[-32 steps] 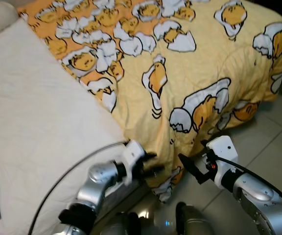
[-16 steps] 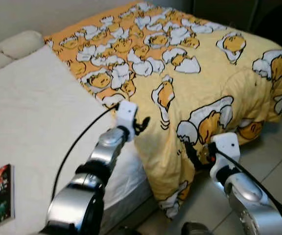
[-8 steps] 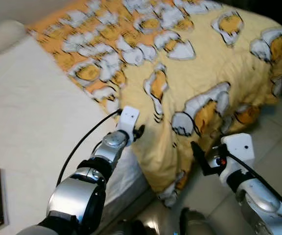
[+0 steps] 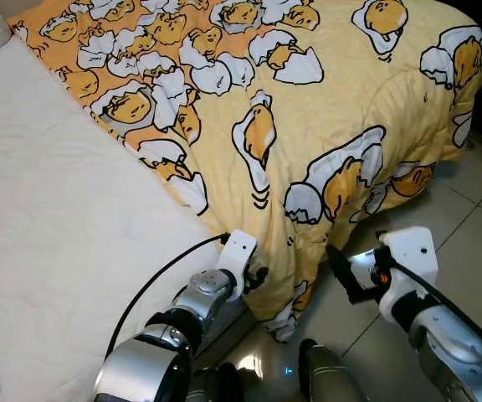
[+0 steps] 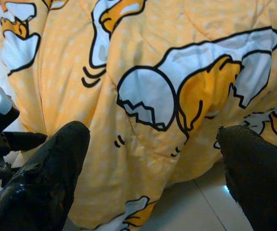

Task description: Clean up the room

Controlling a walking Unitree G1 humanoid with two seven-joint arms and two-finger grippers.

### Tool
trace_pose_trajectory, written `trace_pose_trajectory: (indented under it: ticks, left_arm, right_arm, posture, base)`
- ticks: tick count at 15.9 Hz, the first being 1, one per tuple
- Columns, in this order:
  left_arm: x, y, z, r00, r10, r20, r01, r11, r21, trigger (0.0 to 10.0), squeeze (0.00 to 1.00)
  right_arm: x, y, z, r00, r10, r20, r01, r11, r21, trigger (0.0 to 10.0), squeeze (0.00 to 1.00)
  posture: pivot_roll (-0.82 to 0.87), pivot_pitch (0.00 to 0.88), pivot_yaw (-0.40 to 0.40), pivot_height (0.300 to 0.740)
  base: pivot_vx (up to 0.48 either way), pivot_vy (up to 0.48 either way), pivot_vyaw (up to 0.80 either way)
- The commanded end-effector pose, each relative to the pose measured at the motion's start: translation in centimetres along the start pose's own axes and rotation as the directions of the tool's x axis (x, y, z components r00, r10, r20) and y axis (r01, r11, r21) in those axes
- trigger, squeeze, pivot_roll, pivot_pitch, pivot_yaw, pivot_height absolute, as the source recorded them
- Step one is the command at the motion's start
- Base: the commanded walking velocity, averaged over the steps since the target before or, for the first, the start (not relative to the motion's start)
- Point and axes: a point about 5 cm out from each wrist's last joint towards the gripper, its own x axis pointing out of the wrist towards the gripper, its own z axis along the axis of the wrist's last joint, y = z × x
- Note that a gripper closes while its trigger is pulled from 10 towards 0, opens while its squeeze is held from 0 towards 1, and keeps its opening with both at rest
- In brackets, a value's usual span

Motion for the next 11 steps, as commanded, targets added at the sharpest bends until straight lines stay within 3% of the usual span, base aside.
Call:
trace_pose_trajectory:
  ticks: [1, 4, 6, 7, 8, 10, 11]
  left_arm:
    - [-0.1, -1.4, -2.3, 0.992, -0.105, -0.067, 0.102, 0.994, -0.042, 10.0, 0.00]
    - [-0.3, -2.4, -1.5, 0.967, -0.251, 0.034, 0.252, 0.966, -0.048, 10.0, 0.00]
    - [-0.5, -2.5, -1.3, 0.953, -0.291, 0.078, 0.295, 0.955, -0.040, 10.0, 0.00]
    - [-1.5, -2.0, -0.1, 0.932, -0.299, 0.204, 0.308, 0.951, -0.015, 10.0, 0.00]
    - [-2.4, -1.3, 1.0, 0.922, -0.264, 0.284, 0.279, 0.960, -0.011, 10.0, 0.00]
    - [-5.3, 1.7, 4.9, 0.880, -0.003, 0.475, 0.026, 0.999, -0.042, 10.0, 0.00]
    - [-6.4, 2.7, 6.1, 0.848, 0.078, 0.524, -0.069, 0.997, -0.036, 10.0, 0.00]
  right_arm:
    - [0.1, 0.4, -0.1, 1.000, 0.028, -0.010, -0.028, 1.000, 0.011, 10.0, 0.00]
    - [1.2, 0.1, -0.2, 1.000, 0.019, 0.012, -0.020, 0.999, 0.028, 10.0, 0.00]
    - [1.7, 0.1, -0.3, 1.000, 0.016, 0.020, -0.017, 0.999, 0.036, 10.0, 0.00]
    - [2.3, 0.1, 0.1, 0.999, 0.008, 0.046, -0.011, 0.999, 0.050, 10.0, 0.00]
    - [2.8, 0.1, 0.2, 0.998, 0.002, 0.066, -0.006, 0.998, 0.061, 10.0, 0.00]
    - [3.6, 0.2, 0.0, 0.997, -0.030, 0.077, 0.023, 0.996, 0.088, 10.0, 0.00]
    - [3.8, 0.4, -0.3, 0.997, -0.041, 0.065, 0.034, 0.995, 0.094, 10.0, 0.00]
  posture:
    - [-0.28, 0.222, 0.177, 0.740]
    - [-0.21, 0.122, 0.183, 0.740]
    - [-0.19, 0.092, 0.183, 0.740]
    - [-0.16, 0.048, 0.181, 0.740]
    - [-0.15, 0.022, 0.179, 0.740]
    - [-0.12, 0.000, 0.170, 0.740]
    - [-0.11, 0.000, 0.163, 0.740]
  base:
    - [0.000, 0.000, 0.00]
    - [0.000, 0.000, 0.00]
    - [0.000, 0.000, 0.00]
    - [0.000, 0.000, 0.00]
    - [0.000, 0.000, 0.00]
    - [0.000, 0.000, 0.00]
    - [0.000, 0.000, 0.00]
